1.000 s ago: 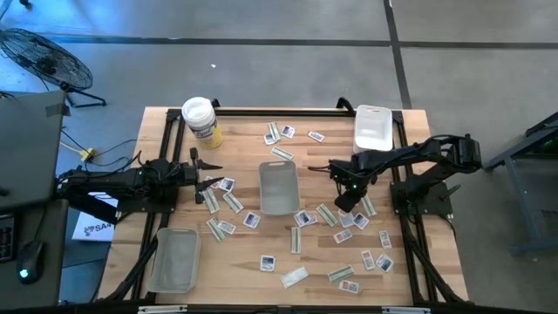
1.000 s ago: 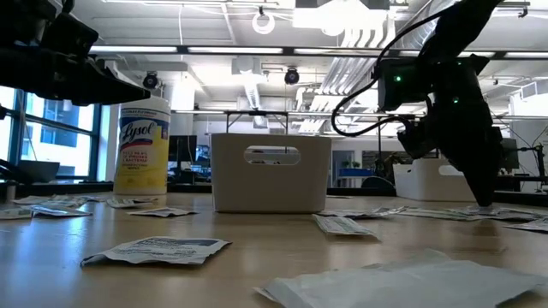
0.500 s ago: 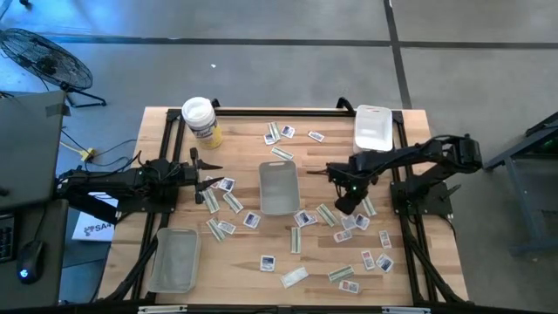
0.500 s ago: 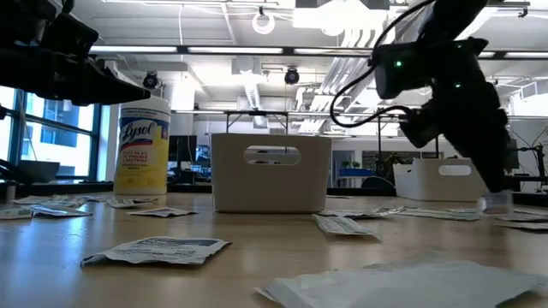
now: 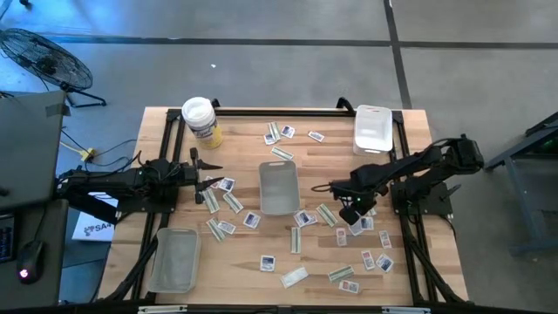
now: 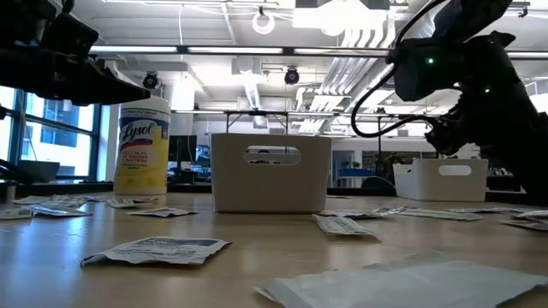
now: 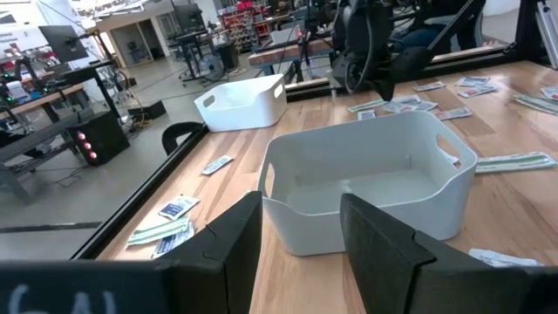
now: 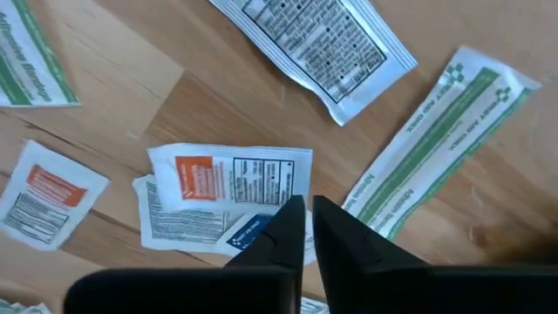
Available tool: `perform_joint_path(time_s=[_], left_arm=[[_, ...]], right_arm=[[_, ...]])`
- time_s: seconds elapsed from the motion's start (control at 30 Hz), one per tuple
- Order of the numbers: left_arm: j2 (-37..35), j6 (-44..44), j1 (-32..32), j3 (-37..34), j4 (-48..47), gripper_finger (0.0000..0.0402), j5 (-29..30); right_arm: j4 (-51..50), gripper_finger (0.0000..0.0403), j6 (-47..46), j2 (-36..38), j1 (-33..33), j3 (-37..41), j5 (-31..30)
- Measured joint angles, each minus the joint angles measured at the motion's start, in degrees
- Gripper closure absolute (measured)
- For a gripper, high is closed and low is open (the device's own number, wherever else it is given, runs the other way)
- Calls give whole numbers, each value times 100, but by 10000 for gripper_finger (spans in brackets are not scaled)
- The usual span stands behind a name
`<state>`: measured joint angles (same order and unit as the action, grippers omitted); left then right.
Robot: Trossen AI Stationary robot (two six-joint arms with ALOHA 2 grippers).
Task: Pick & Place First Aid Supplies
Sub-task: Put the orange pad into the white bin
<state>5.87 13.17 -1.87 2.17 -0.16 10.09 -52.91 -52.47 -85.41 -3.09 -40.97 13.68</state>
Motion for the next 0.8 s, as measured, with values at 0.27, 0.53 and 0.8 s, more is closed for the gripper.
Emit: perform_joint_path(time_s=[0.27, 0.53, 0.8], left_arm=[[0, 0, 1, 2, 0, 247, 0], [0, 0, 0, 0, 1, 247, 0], [0, 0, 0, 0, 1, 247, 0]], right_arm=[[68, 318, -131, 0, -5, 72, -117], [394, 289, -170, 2, 46, 362, 44], [434, 299, -161, 0, 46, 227, 340]])
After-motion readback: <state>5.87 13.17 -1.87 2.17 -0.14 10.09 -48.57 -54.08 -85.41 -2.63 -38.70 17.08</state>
